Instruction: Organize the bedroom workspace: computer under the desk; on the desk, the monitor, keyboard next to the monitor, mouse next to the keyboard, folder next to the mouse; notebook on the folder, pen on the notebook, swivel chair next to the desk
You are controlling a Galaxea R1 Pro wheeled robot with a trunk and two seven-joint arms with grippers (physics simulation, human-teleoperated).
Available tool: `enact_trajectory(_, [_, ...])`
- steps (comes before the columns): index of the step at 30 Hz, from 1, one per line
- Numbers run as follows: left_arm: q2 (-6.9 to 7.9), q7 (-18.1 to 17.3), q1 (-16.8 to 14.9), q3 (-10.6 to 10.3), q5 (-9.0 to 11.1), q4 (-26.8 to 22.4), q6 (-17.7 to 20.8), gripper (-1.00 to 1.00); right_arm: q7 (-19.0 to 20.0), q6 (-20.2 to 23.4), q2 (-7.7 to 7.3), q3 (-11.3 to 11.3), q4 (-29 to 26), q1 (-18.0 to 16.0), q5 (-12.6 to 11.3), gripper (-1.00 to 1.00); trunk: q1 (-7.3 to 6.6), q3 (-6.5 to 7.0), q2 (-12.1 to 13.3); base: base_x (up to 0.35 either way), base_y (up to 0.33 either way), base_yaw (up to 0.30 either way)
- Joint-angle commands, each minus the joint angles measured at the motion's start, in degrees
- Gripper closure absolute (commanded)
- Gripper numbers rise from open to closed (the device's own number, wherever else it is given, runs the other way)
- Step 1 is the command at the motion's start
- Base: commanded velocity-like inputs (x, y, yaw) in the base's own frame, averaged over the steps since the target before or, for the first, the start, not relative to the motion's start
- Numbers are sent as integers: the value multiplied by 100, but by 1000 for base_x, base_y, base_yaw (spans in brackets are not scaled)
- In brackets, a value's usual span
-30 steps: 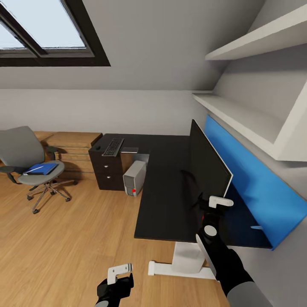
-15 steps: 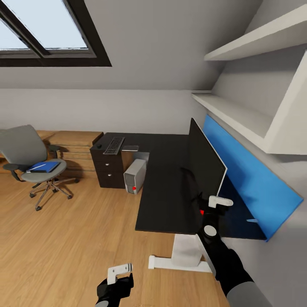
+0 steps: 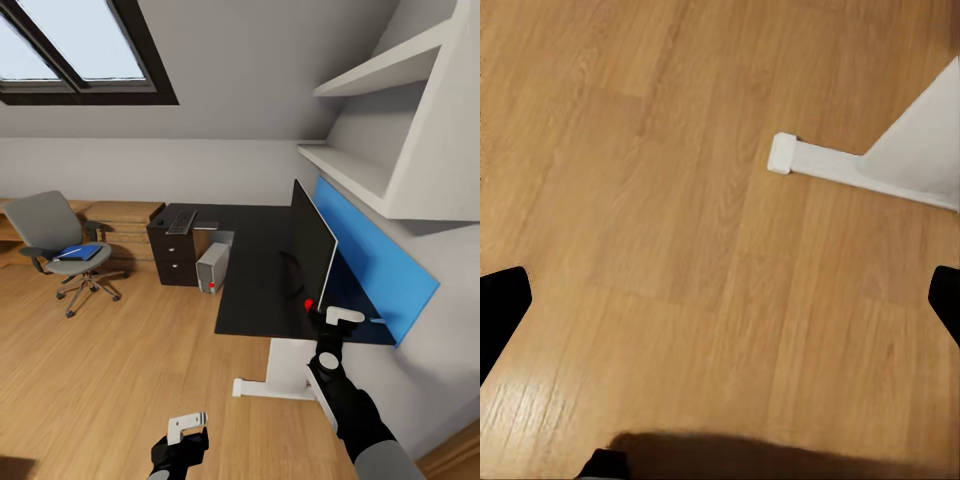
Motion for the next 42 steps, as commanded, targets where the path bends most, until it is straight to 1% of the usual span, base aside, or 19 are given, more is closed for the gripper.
enact_trajectory(1, [1,39,-2,-5,46,-11,14,-100,-29,-6,0,7,5,-5,20,-100,0,-11,-12,-335,0,0])
enact_trajectory(9, [1,41,-2,3,45,-11,13,-100,-13,1,0,17,7,-5,23,-100,0,-11,-12,-335,3,0])
enact_trajectory(10, [1,41,-2,3,44,-11,12,-100,97,1,3,27,7,-5,23,-100,0,-11,-12,-319,121,0])
enact_trajectory(13, [6,41,-2,4,43,-11,11,-100,260,1,1,24,7,-5,26,-100,0,-11,-12,-290,176,0])
enact_trajectory(15, [8,41,-2,4,42,-11,11,-100,295,1,0,20,7,-5,26,-100,0,-11,-12,-221,249,0])
enact_trajectory(18, [10,41,-2,4,41,-19,11,-100,389,18,8,44,408,-10,30,-100,0,-11,-12,19,329,0])
enact_trajectory(19, [10,41,-2,4,44,-20,11,-100,545,20,15,48,824,-24,31,-100,0,-11,-12,101,330,0])
enact_trajectory(22, [10,41,-2,5,42,-20,11,-100,810,20,43,46,1238,-45,21,-100,0,-11,-12,120,329,0])
enact_trajectory(24, [10,37,-2,15,48,-10,14,-100,1042,21,117,39,1517,-60,14,-100,0,-11,-12,136,327,0])
enact_trajectory(27, [10,21,-2,24,58,44,17,-100,1175,29,186,36,1674,-74,11,-100,0,-11,-12,148,323,0])
enact_trajectory(31, [-1,3,-2,28,48,181,55,-100,1253,45,290,34,1844,-95,10,-100,0,-11,-12,196,297,0])
enact_trajectory(33, [-5,0,-3,29,44,218,75,-100,1272,59,345,28,2104,-141,-7,-100,0,-11,-12,240,263,0])
enact_trajectory(34, [-7,-1,-8,30,38,233,84,-100,1282,66,393,21,2472,-281,-122,-100,0,-11,-12,255,248,0])
enact_trajectory(35, [-7,-1,-8,30,37,234,85,-100,1286,64,412,22,2554,-309,-165,-100,0,-11,-12,257,246,0])
enact_trajectory(37, [-6,-2,-10,30,30,230,92,-100,1378,29,487,32,2895,-374,-284,-100,0,-11,-12,260,243,0])
enact_trajectory(38, [9,-3,-10,32,-40,272,97,-100,1791,-286,530,27,3768,-407,-331,-100,0,-11,-12,263,240,0])
enact_trajectory(39, [15,2,-10,34,-69,365,89,-100,1929,-515,535,25,4150,-411,-325,-100,0,-11,-12,264,240,0])
enact_trajectory(40, [18,4,-10,35,-82,436,81,-100,1986,-653,535,23,4346,-412,-320,-100,0,-11,-12,264,239,0])
enact_trajectory(42, [24,18,-10,46,-118,745,49,-100,2123,-1356,527,17,5126,-413,-292,-100,0,-11,-12,264,239,0])
